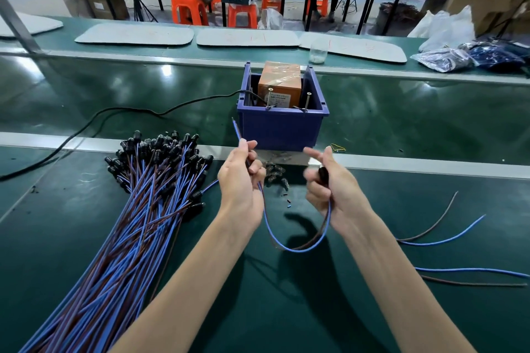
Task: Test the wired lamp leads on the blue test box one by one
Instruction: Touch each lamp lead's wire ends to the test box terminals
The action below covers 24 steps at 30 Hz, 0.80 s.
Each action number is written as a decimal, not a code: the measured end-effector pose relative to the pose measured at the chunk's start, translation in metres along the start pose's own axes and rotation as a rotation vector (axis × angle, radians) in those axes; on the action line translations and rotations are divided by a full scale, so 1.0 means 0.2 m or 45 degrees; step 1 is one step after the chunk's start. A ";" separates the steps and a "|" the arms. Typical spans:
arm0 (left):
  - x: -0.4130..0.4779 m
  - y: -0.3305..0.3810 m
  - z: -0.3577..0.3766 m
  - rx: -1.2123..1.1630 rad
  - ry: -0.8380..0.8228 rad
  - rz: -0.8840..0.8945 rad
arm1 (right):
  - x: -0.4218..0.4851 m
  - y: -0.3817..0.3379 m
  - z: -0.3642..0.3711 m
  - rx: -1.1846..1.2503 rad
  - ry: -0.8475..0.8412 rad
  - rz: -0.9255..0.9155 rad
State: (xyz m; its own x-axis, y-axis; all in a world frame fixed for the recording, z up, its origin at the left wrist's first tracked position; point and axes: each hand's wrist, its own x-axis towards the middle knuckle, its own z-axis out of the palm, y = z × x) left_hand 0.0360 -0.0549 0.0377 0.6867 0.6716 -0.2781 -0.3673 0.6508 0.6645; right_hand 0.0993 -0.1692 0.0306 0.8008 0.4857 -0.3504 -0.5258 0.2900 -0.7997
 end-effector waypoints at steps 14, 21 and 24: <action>-0.12 -0.23 -0.05 1.130 -0.823 -0.021 | -0.01 -0.04 -0.01 0.020 -0.088 -0.507; -0.17 -0.26 -0.04 1.406 -0.672 0.311 | -0.01 0.00 -0.01 -0.083 0.065 -0.327; -0.18 -0.29 -0.04 1.364 -0.561 0.446 | -0.01 -0.01 0.00 -0.077 0.030 -0.318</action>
State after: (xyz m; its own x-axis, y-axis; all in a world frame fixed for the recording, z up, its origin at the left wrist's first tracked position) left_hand 0.0276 -0.1138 0.0036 0.8854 0.4388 0.1532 -0.0135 -0.3053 0.9522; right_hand 0.0986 -0.1714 0.0335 0.9104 0.3860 -0.1492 -0.2936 0.3481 -0.8903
